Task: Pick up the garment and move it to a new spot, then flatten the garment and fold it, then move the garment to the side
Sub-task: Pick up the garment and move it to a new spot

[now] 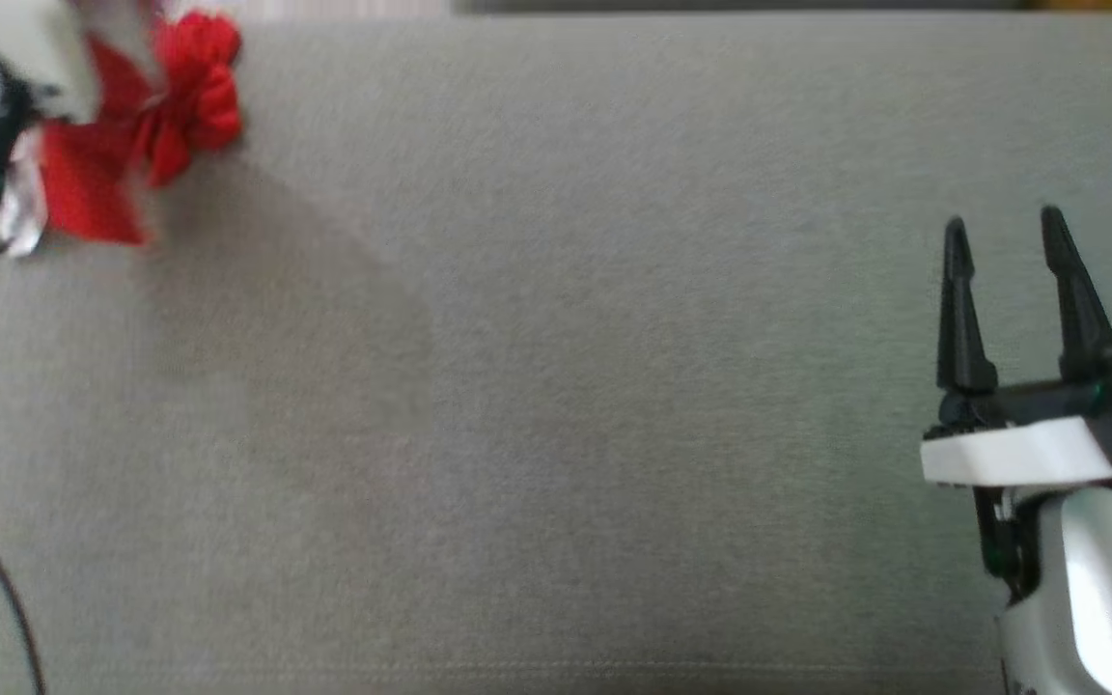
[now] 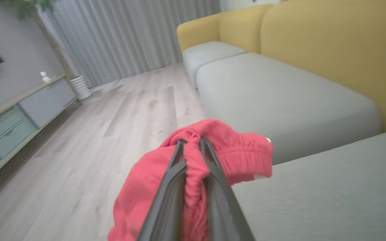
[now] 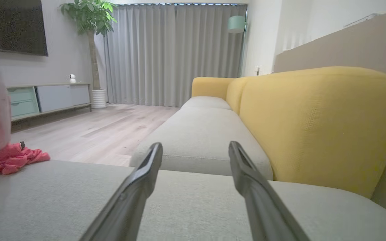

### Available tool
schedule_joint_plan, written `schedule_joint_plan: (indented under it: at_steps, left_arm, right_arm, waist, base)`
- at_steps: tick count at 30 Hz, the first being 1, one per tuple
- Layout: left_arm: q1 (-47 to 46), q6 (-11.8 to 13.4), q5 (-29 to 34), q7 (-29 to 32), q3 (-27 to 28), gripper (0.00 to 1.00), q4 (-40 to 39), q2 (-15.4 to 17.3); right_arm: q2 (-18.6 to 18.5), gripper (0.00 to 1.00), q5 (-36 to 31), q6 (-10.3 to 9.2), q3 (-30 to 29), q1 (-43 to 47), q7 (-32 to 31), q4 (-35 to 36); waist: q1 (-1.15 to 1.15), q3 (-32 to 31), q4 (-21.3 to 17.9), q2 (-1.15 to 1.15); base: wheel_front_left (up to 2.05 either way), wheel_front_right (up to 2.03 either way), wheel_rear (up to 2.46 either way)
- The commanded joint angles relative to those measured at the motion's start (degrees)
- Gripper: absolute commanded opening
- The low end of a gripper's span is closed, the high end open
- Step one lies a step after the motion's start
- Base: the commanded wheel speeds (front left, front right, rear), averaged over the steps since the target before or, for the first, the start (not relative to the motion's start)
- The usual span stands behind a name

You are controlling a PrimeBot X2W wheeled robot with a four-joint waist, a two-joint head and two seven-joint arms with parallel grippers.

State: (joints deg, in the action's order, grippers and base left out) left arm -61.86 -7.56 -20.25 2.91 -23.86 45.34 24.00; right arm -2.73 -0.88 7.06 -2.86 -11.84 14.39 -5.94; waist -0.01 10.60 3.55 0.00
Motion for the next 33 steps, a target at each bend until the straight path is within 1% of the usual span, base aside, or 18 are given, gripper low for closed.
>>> schedule_joint_plan:
  at_steps: [1,7,11,14,16,19,21,27,33]
  left_arm:
    - [-3.4,0.1,-0.9,0.5,0.2,0.0,-3.6,1.4]
    - [-2.7,0.1,-9.1,4.0,-7.6,0.0,-13.9,-3.9]
    - [-0.4,0.1,-16.4,3.9,-10.0,0.0,-20.0,-8.5]
    - [3.0,0.1,-20.5,3.3,-11.9,0.0,-22.5,-11.4]
    - [5.9,0.1,-22.4,2.4,-12.8,0.0,-22.6,-12.8]
    - [10.8,0.1,-24.7,0.3,-13.6,0.0,-20.0,-14.8]
    - [14.0,0.1,-25.5,-1.3,-14.6,0.0,-16.9,-15.6]
    - [21.1,0.1,-25.5,-7.3,-17.2,0.0,-5.2,-15.5]
    - [24.0,0.1,-25.1,-13.1,-18.2,0.0,3.0,-15.8]
  right_arm:
    - [-0.1,1.0,0.6,0.43,0.7,0.1,0.6,1.4]
    - [-0.1,1.0,2.0,0.43,-1.8,2.3,0.6,1.0]
    - [-0.1,1.0,2.4,0.43,-3.1,2.8,0.6,0.9]
    - [-0.1,1.0,2.7,0.43,-3.4,2.7,0.6,1.1]
    - [-0.1,1.0,3.0,0.43,-3.3,2.6,0.6,1.4]
    - [-0.1,1.0,3.6,0.43,-3.2,2.4,0.6,1.7]
    - [-0.1,1.0,3.9,0.43,-3.1,2.1,0.6,1.8]
    - [-0.1,1.0,4.4,0.43,-3.1,1.2,0.6,2.1]
    - [-0.1,1.0,3.8,0.43,-4.2,1.7,0.6,2.0]
  waist:
    - [0.01,-3.4,-3.0,0.0]
    - [0.01,-6.5,-7.1,0.0]
    - [0.01,-6.7,-9.6,0.0]
    - [0.01,-5.6,-11.2,0.0]
    - [0.01,-4.5,-12.0,0.0]
    - [0.01,-2.6,-12.8,0.0]
    - [0.01,-1.2,-13.1,0.0]
    - [0.01,1.6,-13.2,0.0]
    - [0.01,1.6,-11.3,0.0]
  base:
    - [0.0,0.0,0.0]
    - [0.0,0.0,0.0]
    - [0.0,0.0,0.0]
    - [0.0,0.0,0.0]
    - [0.0,0.0,0.0]
    - [0.0,0.0,0.0]
    - [0.0,0.0,0.0]
    - [0.0,0.0,0.0]
    - [0.0,0.0,0.0]
